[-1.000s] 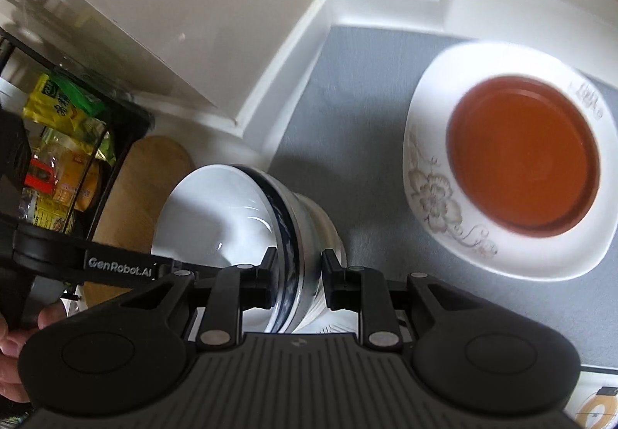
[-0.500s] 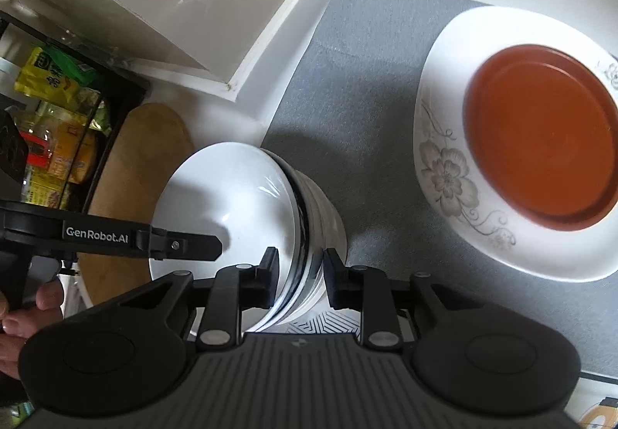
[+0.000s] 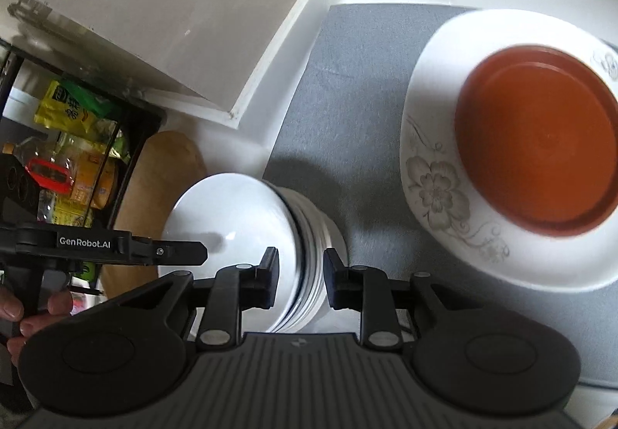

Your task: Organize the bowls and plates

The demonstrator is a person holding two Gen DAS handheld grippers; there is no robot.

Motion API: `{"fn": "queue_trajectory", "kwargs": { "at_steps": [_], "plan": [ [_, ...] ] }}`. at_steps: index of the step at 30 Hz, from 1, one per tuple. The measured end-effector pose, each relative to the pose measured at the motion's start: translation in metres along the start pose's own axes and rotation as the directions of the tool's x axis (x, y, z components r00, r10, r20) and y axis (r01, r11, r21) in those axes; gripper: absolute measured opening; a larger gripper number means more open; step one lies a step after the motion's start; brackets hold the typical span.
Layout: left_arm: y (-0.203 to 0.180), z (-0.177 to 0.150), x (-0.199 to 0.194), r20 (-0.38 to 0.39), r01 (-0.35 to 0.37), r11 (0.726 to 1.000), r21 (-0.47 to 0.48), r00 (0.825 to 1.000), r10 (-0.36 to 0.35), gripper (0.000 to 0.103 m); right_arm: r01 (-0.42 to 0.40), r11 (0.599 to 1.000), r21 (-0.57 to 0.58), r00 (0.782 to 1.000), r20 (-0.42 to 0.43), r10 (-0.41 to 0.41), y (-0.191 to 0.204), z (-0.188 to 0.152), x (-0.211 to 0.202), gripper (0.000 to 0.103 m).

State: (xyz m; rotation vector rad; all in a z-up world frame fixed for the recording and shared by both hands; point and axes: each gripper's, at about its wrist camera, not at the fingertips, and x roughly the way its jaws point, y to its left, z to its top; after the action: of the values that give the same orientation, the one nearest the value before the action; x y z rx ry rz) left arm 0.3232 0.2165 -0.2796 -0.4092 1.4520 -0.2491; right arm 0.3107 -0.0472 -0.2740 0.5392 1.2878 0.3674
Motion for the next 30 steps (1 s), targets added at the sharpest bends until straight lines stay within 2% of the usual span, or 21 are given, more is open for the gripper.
{"fn": "queue_trajectory", "kwargs": {
  "at_steps": [3,5,7,9,12,14,15,17,21,23,26,28,30],
  "plan": [
    [0.007,0.003,0.009,0.004,-0.002,1.0,-0.019,1.0,0.002,0.033,-0.026,1.0,-0.002,1.0,-0.009,0.026,-0.003,0.001,0.003,0.03],
    [0.009,0.003,0.011,0.017,-0.02,0.999,-0.037,1.0,0.021,0.037,-0.05,0.999,-0.001,0.999,-0.016,0.05,-0.004,0.001,0.004,0.036],
    [0.01,0.002,0.012,0.02,-0.022,0.998,-0.066,1.0,0.023,0.041,-0.047,0.999,-0.026,0.999,-0.024,0.047,-0.005,0.002,0.004,0.037],
    [0.008,-0.001,0.013,0.03,-0.057,0.996,-0.068,0.998,0.059,0.046,-0.065,0.998,-0.026,0.997,-0.032,0.065,-0.009,0.002,0.005,0.04],
    [0.005,-0.007,0.017,0.038,-0.078,0.993,-0.094,0.996,0.082,0.05,-0.113,0.994,0.007,0.992,-0.048,0.113,-0.021,0.001,0.007,0.047],
    [0.007,-0.013,0.024,0.039,-0.074,0.987,-0.142,0.996,0.08,0.06,-0.145,0.989,0.003,0.987,-0.07,0.145,-0.027,0.0,0.01,0.053],
    [0.008,-0.017,0.026,0.044,-0.067,0.984,-0.164,0.996,0.075,0.062,-0.151,0.988,0.0,0.985,-0.079,0.151,-0.028,-0.001,0.012,0.057],
    [0.006,-0.024,0.029,0.05,-0.056,0.98,-0.193,0.997,0.066,0.062,-0.174,0.985,0.011,0.981,-0.089,0.174,-0.035,-0.004,0.013,0.067],
    [0.0,-0.032,0.026,0.094,-0.057,0.978,-0.202,0.993,0.078,0.053,-0.229,0.971,0.062,0.966,-0.11,0.235,-0.046,-0.009,0.018,0.074],
    [0.0,-0.035,0.025,0.122,-0.039,0.978,-0.205,0.99,0.066,0.049,-0.225,0.971,0.075,0.964,-0.124,0.233,-0.049,-0.014,0.024,0.085],
    [0.003,-0.035,0.026,0.138,-0.014,0.975,-0.223,0.989,0.045,0.05,-0.283,0.953,0.11,0.953,-0.082,0.293,-0.05,-0.02,0.028,0.085],
    [0.005,-0.035,0.025,0.134,0.002,0.977,-0.211,0.991,0.027,0.05,-0.295,0.946,0.138,0.951,-0.059,0.305,-0.051,-0.02,0.033,0.085],
    [0.009,-0.032,0.026,0.122,0.009,0.979,-0.202,0.992,0.016,0.056,-0.302,0.938,0.172,0.947,-0.06,0.316,-0.049,-0.019,0.041,0.085]
  ]
}}
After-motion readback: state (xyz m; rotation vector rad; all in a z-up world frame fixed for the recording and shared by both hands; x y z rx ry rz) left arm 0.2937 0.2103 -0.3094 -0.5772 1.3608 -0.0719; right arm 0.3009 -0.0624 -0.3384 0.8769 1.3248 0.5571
